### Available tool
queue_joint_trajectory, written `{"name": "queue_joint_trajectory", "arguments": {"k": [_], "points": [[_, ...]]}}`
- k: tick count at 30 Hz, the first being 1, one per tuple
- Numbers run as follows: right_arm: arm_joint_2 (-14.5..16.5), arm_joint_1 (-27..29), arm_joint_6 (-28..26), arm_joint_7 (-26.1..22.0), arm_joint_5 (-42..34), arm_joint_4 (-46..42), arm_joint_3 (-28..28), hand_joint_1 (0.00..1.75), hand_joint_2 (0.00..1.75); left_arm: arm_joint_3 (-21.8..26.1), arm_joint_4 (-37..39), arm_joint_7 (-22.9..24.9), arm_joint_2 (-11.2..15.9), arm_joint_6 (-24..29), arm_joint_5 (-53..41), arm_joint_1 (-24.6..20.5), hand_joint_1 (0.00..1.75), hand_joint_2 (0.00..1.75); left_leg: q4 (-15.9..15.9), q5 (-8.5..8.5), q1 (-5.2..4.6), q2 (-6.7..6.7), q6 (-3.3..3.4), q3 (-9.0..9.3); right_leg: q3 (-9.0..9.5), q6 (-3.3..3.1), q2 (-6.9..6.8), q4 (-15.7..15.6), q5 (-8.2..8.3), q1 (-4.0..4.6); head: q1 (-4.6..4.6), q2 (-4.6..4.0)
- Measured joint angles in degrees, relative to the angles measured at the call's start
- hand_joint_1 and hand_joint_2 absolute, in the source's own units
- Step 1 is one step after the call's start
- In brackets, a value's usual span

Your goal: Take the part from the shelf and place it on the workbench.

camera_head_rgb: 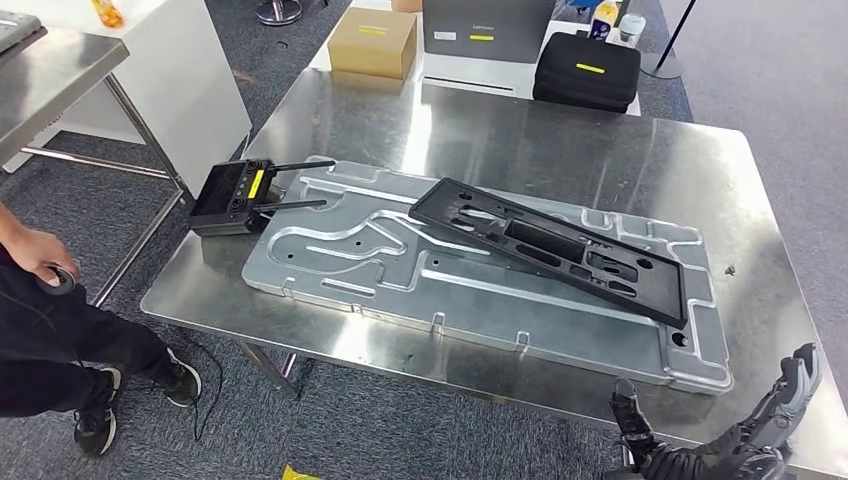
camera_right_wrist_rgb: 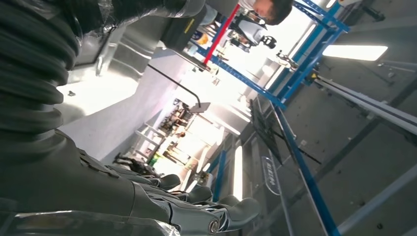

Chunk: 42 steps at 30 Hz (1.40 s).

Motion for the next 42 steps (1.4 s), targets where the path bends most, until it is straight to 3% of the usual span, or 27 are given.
{"name": "queue_joint_trajectory", "arguments": {"k": [1,4,6,9,11,13,14,15,16,18,20,24,25,27,29,30,31,32,34,36,39,40,42], "points": [[0.0,0.0,0.0,0.0,-0.2,0.1,0.0,0.00,1.75,0.0,0.0,0.1,0.0,0.0,0.0,0.0,0.00,0.00,0.2,0.11,-0.05,0.01,-0.03,-0.29,1.30,-0.10,0.00,-1.3,1.09,0.02,0.00,0.00],[0.0,0.0,0.0,0.0,-0.8,0.2,0.0,0.00,1.75,0.2,0.0,0.5,0.0,0.0,0.0,0.0,0.00,0.00,0.8,0.25,-0.18,-0.03,-0.28,-0.83,8.19,-0.91,0.00,-12.3,4.98,0.32,-0.01,0.00],[0.0,0.0,0.0,0.0,-1.0,0.2,0.0,0.00,1.75,0.4,0.0,0.8,0.0,0.0,0.0,-0.1,0.00,0.00,1.0,0.52,-0.28,-0.03,-0.82,-1.07,9.90,-1.40,-0.01,-15.8,5.31,0.65,-0.01,0.00],[0.0,0.0,0.0,0.0,-1.2,0.3,0.0,0.00,1.75,0.7,0.0,0.9,0.1,0.0,0.0,-0.2,0.00,0.00,1.3,0.42,-0.32,-0.07,-1.85,-1.39,9.60,-2.14,-0.11,-16.6,6.13,0.37,-0.01,0.00],[0.0,0.1,0.0,0.0,-1.5,0.4,-0.1,0.00,1.75,0.9,0.0,0.9,0.1,0.0,0.0,-0.2,0.00,0.00,4.7,-2.63,-0.19,-0.16,-2.50,-2.74,9.13,-2.76,-0.27,-17.1,6.92,-0.04,-0.13,0.00],[0.0,0.3,0.0,-0.1,-1.9,0.5,-0.3,0.00,1.75,0.9,0.0,0.9,0.1,0.0,0.0,-0.1,0.00,0.00,11.4,-7.13,0.19,-0.19,-3.11,-5.12,8.30,-3.00,-0.37,-17.0,7.49,0.02,-0.25,0.00],[0.0,0.4,0.0,-0.1,-2.1,0.5,-0.4,0.00,1.75,0.9,0.0,0.9,0.1,0.0,0.0,-0.1,0.00,0.00,14.2,-8.45,0.39,-0.18,-3.38,-5.90,7.88,-2.96,-0.42,-17.0,7.74,0.04,-0.26,0.00],[0.0,0.6,0.0,-0.1,-2.2,0.5,-0.6,0.00,1.75,0.9,0.0,0.8,0.1,0.0,0.0,0.0,0.00,0.00,15.4,-8.66,0.56,-0.16,-3.60,-5.91,7.48,-2.88,-0.46,-16.8,7.96,0.03,-0.26,0.00],[0.0,0.7,0.0,-0.1,-2.3,0.6,-0.8,0.00,1.75,0.9,0.0,0.8,0.1,0.0,0.1,0.0,0.00,0.00,14.3,-7.69,0.73,-0.15,-3.76,-4.82,7.09,-2.76,-0.48,-16.6,8.13,-0.03,-0.26,0.00],[0.0,0.8,0.0,-0.1,-2.4,0.6,-1.2,0.00,1.75,0.9,0.0,0.6,0.1,0.0,0.1,-0.1,0.00,0.00,7.2,-4.64,1.04,-0.16,-3.90,-0.35,6.37,-2.44,-0.47,-16.0,8.38,-0.19,-0.26,0.00],[0.0,0.9,0.0,-0.1,-2.5,0.6,-1.5,0.00,1.75,1.0,0.0,0.2,0.1,0.0,0.1,-0.1,0.00,0.00,1.4,-2.95,0.87,-0.33,-3.53,2.94,5.80,-1.89,-0.39,-15.5,8.66,-0.18,-0.25,0.00],[0.0,1.2,0.0,-0.1,-2.5,0.6,-2.2,0.00,1.75,1.0,0.0,-0.2,0.1,0.0,0.0,-0.1,0.00,0.00,0.1,-2.23,0.62,-0.40,-1.84,2.39,5.20,-0.29,-0.24,-15.2,9.09,-0.15,-0.20,0.00],[0.0,1.3,0.0,-0.1,-2.5,0.6,-2.4,0.00,1.75,1.0,0.0,-0.2,0.1,0.0,0.0,-0.1,0.00,0.00,-0.1,-1.82,0.67,-0.31,-1.27,2.09,4.78,0.00,-0.20,-14.3,8.02,-0.25,-0.19,0.00],[0.0,1.4,0.0,-0.1,-2.5,0.6,-2.7,0.00,1.75,1.0,0.0,-0.2,0.1,0.0,0.0,-0.1,0.00,0.00,-0.2,-1.03,0.65,-0.06,-0.38,1.25,2.84,0.37,-0.13,-9.0,3.50,-0.39,-0.18,0.00],[0.0,1.5,0.0,-0.1,-2.5,0.6,-2.9,0.00,1.75,1.0,0.0,-0.1,0.1,0.0,0.0,-0.1,0.00,0.00,-0.1,-0.35,0.44,0.08,-0.06,0.31,0.60,0.60,-0.12,-1.8,-0.70,-0.38,-0.19,0.00],[0.0,1.6,0.0,-0.1,-2.5,0.7,-3.0,0.00,1.75,1.0,0.0,0.0,0.1,0.0,0.0,-0.1,0.00,0.00,0.0,-0.02,0.32,0.13,-0.05,-0.13,0.46,0.61,-0.12,-0.1,-1.19,-0.38,-0.20,0.00],[0.0,1.7,0.0,-0.1,-2.5,0.8,-3.2,0.00,1.75,1.0,0.0,0.2,0.1,0.0,0.0,0.0,0.00,0.00,0.1,0.26,0.22,0.14,-0.08,-0.53,1.41,0.51,-0.12,-0.5,-0.50,-0.36,-0.20,0.00],[0.0,1.8,0.0,0.0,-2.6,0.8,-3.3,0.00,1.75,1.0,0.0,0.4,0.1,0.0,0.1,0.0,0.00,0.00,0.2,0.47,0.13,0.14,-0.13,-0.87,3.44,0.29,-0.11,-3.1,1.01,-0.31,-0.20,0.00],[0.0,1.8,0.0,0.0,-2.6,0.9,-3.5,0.00,1.75,1.0,0.0,0.7,0.0,0.0,0.1,0.0,0.00,0.00,0.6,0.75,-0.04,0.12,-0.36,-1.39,8.74,-0.49,-0.10,-11.3,3.77,0.02,-0.20,0.00],[0.0,1.9,0.0,0.0,-2.7,0.9,-3.6,0.00,1.75,1.0,0.0,0.9,-0.1,0.1,0.1,-0.1,0.00,0.00,0.9,1.12,-0.12,0.12,-0.92,-1.73,11.38,-1.07,-0.10,-16.2,4.58,0.45,-0.20,0.00],[0.0,2.0,0.0,0.0,-3.1,0.9,-4.1,0.00,1.75,1.0,0.0,1.0,-0.2,0.1,0.1,-0.2,0.00,0.00,1.0,1.57,-0.08,0.06,-2.05,-2.05,11.06,-1.73,-0.20,-17.2,5.21,0.43,-0.19,0.00],[0.0,2.0,0.0,0.0,-3.2,1.0,-4.3,0.00,1.75,1.0,0.0,1.1,-0.2,0.1,0.1,-0.2,0.00,0.00,1.7,0.78,-0.04,0.02,-2.39,-2.41,10.82,-2.11,-0.27,-17.5,5.65,0.27,-0.24,0.00],[0.1,2.1,0.0,0.1,-3.4,1.1,-4.4,0.00,1.75,1.1,0.0,1.2,-0.2,0.1,0.1,-0.1,0.00,0.00,6.3,-3.20,0.20,-0.07,-2.95,-4.22,10.04,-2.78,-0.46,-17.8,6.55,0.02,-0.38,0.00]]}}
